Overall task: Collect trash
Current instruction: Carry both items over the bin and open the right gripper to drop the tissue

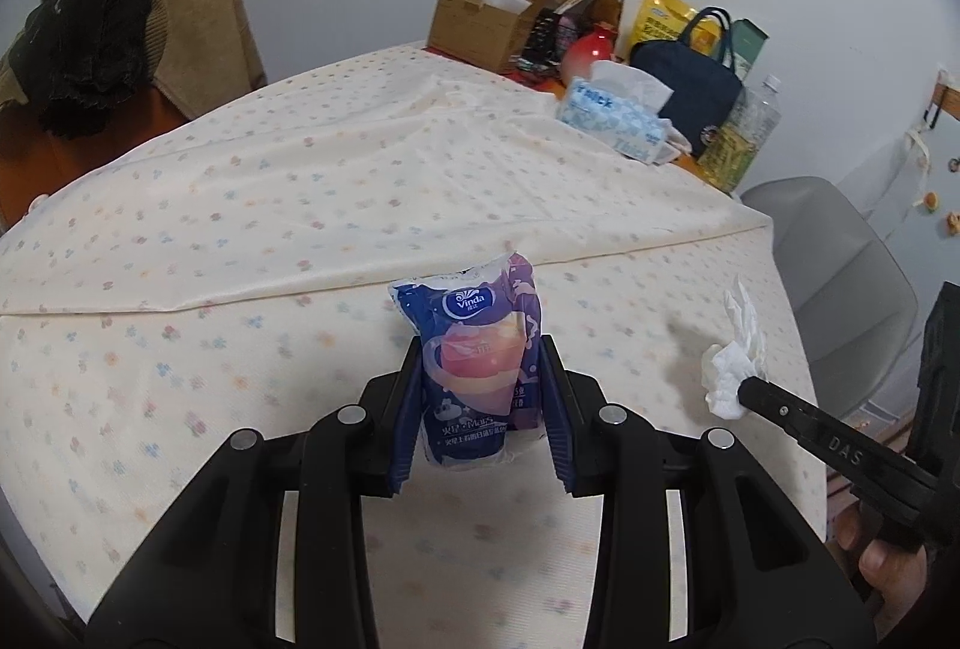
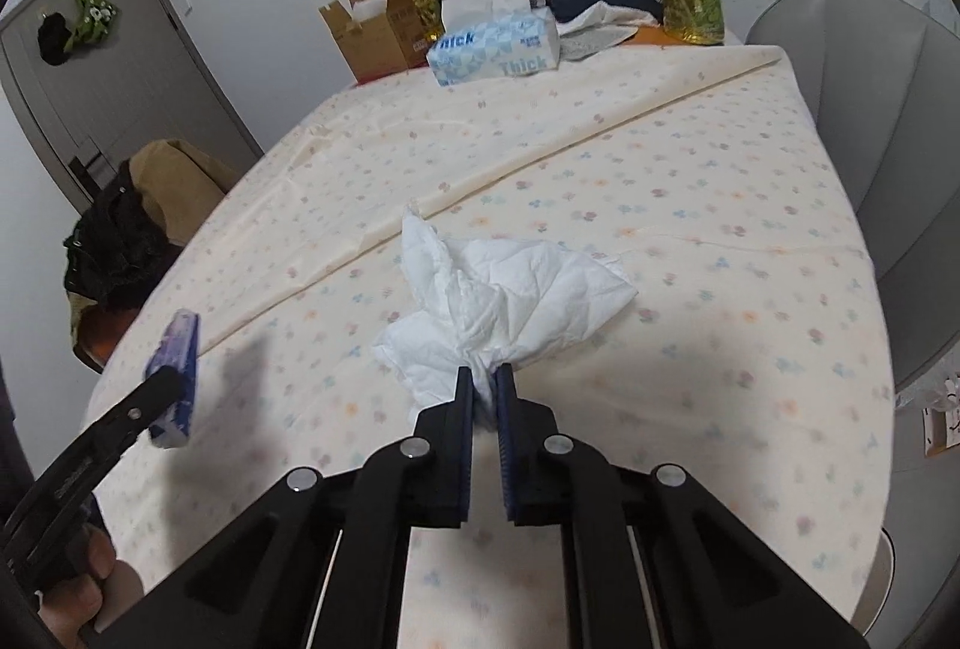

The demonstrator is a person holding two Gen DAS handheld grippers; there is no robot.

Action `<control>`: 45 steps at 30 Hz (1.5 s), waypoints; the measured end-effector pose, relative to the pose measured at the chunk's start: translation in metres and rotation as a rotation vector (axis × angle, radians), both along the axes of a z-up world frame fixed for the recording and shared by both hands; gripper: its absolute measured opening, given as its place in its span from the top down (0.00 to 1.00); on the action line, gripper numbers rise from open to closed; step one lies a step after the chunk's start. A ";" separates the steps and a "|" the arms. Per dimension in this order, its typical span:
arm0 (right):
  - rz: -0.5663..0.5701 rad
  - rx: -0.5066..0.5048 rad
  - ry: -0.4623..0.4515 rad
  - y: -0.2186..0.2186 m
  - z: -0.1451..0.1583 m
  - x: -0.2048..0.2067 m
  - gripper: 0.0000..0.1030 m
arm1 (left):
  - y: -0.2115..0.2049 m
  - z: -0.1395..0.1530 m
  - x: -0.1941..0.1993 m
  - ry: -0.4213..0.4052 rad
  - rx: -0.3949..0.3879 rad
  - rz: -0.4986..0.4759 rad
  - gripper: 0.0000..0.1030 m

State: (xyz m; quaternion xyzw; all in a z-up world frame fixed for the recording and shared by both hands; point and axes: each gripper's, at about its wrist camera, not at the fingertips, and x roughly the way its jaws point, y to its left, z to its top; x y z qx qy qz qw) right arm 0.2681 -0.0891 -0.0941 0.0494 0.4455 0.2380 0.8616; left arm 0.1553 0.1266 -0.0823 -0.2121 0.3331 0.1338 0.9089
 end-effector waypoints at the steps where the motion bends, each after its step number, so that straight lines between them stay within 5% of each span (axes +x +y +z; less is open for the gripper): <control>1: -0.002 0.016 -0.011 -0.006 0.006 -0.006 0.92 | -0.006 0.003 0.000 -0.006 0.003 -0.013 0.65; 20: -0.147 0.175 -0.104 -0.139 0.050 -0.083 0.92 | -0.137 0.043 0.010 -0.087 0.023 -0.322 0.65; 45: -0.517 0.096 -0.013 -0.344 -0.015 -0.129 0.91 | -0.343 0.016 0.057 0.010 0.080 -0.731 0.65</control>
